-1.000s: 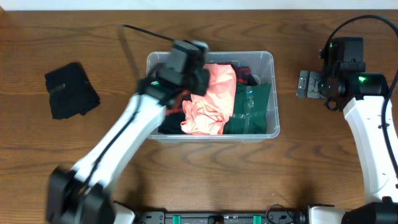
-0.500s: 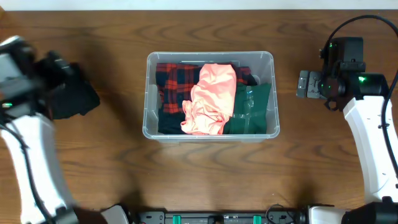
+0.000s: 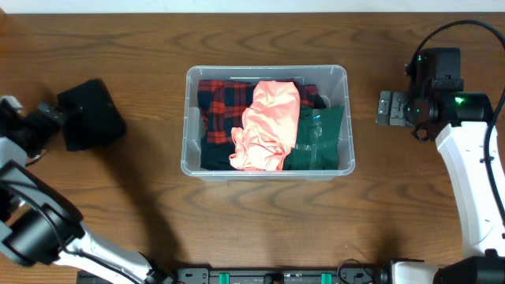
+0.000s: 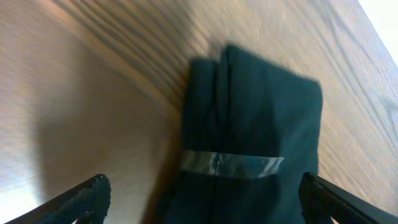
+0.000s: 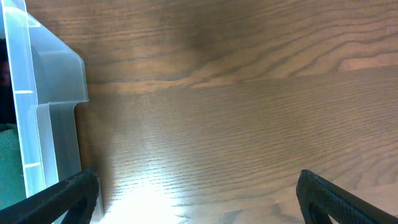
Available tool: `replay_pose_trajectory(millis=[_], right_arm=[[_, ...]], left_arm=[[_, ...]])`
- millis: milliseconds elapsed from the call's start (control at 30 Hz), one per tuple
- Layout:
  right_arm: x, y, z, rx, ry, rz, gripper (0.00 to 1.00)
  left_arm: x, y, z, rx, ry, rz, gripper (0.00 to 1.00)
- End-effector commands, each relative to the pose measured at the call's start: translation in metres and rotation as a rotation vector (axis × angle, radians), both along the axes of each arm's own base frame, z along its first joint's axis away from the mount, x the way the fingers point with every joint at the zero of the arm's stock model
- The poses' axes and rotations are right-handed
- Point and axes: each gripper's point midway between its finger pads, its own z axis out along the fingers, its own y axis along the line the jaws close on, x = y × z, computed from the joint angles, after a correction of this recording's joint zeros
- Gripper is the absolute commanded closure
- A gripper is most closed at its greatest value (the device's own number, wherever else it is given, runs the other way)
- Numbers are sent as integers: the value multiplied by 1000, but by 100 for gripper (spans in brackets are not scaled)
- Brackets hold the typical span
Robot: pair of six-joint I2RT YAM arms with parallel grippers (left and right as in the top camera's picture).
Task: Pack container
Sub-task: 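Move the left gripper to the black folded item and grasp it, then lower the black folded item into the bin's left side and release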
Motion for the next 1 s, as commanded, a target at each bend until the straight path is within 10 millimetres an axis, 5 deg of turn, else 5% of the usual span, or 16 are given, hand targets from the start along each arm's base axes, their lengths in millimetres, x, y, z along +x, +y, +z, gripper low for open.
replay_pose_trajectory(millis=[0, 233, 400, 433, 567, 767, 967], right_arm=[[-1, -1, -2, 3, 5, -2, 1], [1, 4, -1, 28, -3, 6, 1], [3, 4, -1, 27, -9, 7, 1], [2, 4, -1, 27, -9, 7, 1], [1, 4, -1, 27, -1, 7, 1], [0, 4, -2, 27, 3, 7, 1], [0, 3, -2, 22, 5, 15, 1]], left_arm=[[21, -15, -14, -69, -63, -110, 4], [33, -40, -42, -112, -24, -168, 4], [49, -75, -39, -145, -37, -253, 20], [50, -81, -40, -152, -31, -260, 28], [50, -97, -36, -207, -8, -256, 93], [46, -114, 24, -235, -77, -298, 94], [37, -137, 149, -98, -277, -366, 94]])
